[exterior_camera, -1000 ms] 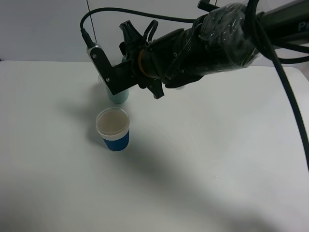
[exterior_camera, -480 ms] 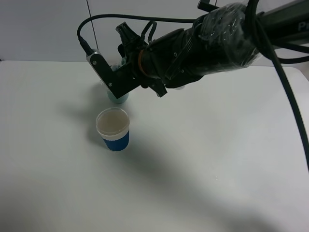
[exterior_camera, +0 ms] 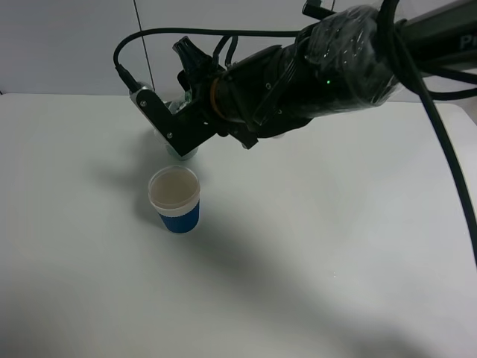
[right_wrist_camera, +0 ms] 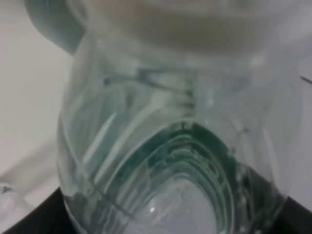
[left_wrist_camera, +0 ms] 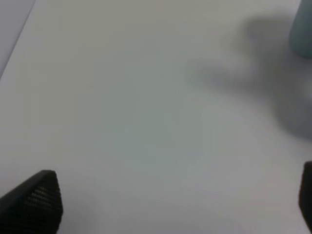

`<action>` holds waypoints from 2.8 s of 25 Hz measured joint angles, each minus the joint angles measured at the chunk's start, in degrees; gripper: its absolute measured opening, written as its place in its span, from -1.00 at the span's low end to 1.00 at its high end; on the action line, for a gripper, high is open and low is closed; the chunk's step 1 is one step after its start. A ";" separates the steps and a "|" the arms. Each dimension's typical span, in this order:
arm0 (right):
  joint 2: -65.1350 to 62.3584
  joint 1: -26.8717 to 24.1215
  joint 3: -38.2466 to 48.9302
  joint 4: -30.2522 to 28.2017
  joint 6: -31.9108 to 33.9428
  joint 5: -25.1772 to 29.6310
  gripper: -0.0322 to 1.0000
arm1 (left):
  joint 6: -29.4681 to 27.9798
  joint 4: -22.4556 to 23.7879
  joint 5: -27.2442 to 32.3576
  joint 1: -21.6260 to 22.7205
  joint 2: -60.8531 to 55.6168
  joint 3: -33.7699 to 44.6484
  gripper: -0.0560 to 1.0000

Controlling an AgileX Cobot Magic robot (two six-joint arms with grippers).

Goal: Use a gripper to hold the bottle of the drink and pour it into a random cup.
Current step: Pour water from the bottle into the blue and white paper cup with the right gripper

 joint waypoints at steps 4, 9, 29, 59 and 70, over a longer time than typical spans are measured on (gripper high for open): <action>0.00 0.07 0.00 -0.24 -1.38 0.07 0.15 | 0.00 0.00 0.00 0.00 0.00 0.00 0.96; 0.00 0.46 0.00 -1.34 -2.39 0.07 0.15 | 0.00 0.00 0.00 0.00 0.00 0.00 0.96; 0.00 1.13 0.00 -1.75 -6.65 0.54 0.15 | 0.00 0.11 0.00 0.00 0.00 0.00 0.96; 0.00 1.13 0.00 -1.77 -10.43 1.59 0.15 | 0.00 0.06 0.00 0.00 0.00 0.00 0.96; 0.00 1.13 0.00 -2.37 -11.20 2.52 0.15 | 0.00 0.06 0.00 0.00 0.00 0.00 0.96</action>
